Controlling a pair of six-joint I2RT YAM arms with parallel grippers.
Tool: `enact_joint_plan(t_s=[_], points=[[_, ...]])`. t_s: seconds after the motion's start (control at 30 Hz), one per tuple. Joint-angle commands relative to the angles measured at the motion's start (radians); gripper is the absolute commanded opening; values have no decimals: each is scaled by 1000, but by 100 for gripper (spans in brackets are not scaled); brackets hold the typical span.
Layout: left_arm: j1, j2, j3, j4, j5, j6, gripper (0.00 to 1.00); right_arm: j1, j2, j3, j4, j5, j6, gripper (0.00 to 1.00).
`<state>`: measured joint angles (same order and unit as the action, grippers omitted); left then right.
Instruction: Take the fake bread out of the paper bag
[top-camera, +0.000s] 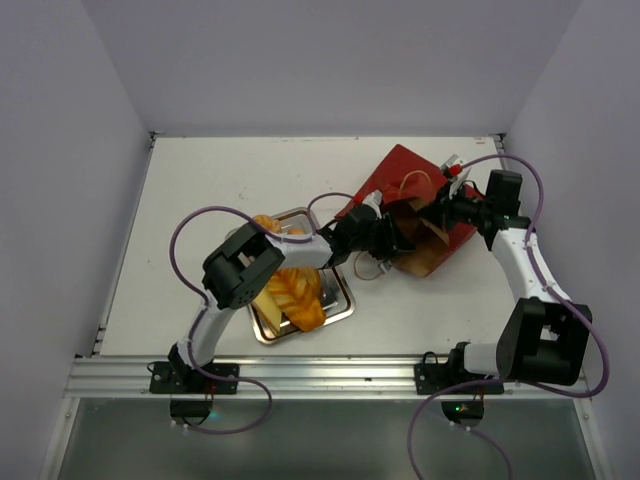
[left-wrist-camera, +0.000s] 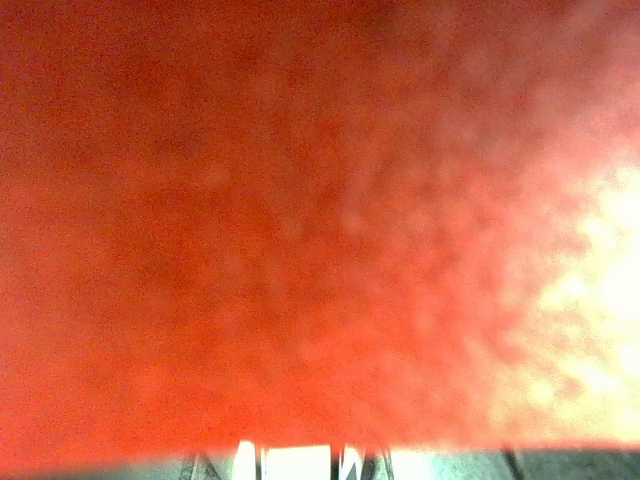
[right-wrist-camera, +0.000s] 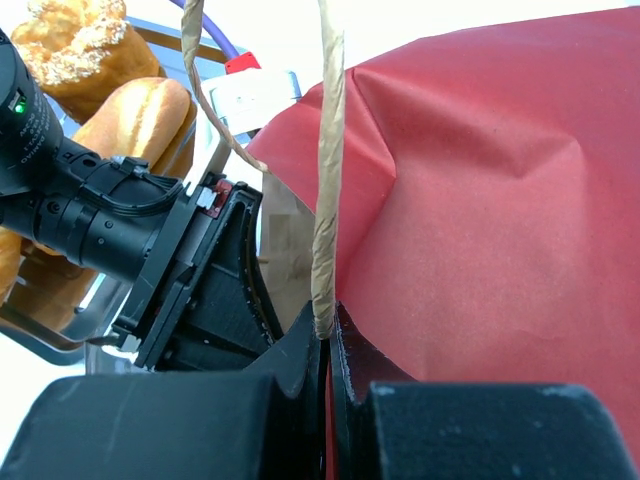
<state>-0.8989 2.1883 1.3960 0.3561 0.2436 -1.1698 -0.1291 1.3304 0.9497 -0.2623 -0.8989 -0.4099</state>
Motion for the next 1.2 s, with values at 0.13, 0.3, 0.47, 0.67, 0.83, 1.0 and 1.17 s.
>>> enact_joint_plan(t_s=[0.13,0.3,0.47,0.67,0.83,1.0,1.17], points=[[-48,27,61,3,128,44,33,33,12,3,24,-14,-27,0],[-48,5,49,11,111,42,11,34,1,4,20,17,-30,0],[-28,-88,-53,40,19,29,1,31,-22,4,35,61,-7,0],[-3,-208,-176,103,-93,-24,0,31,-36,1,83,121,58,0],[6,-266,-227,119,-118,-30,1,32,-48,0,112,190,98,0],[9,-320,-252,87,-118,10,1,31,-54,14,107,258,95,3],[12,-416,-334,53,-129,74,2,32,-56,41,92,322,94,5]])
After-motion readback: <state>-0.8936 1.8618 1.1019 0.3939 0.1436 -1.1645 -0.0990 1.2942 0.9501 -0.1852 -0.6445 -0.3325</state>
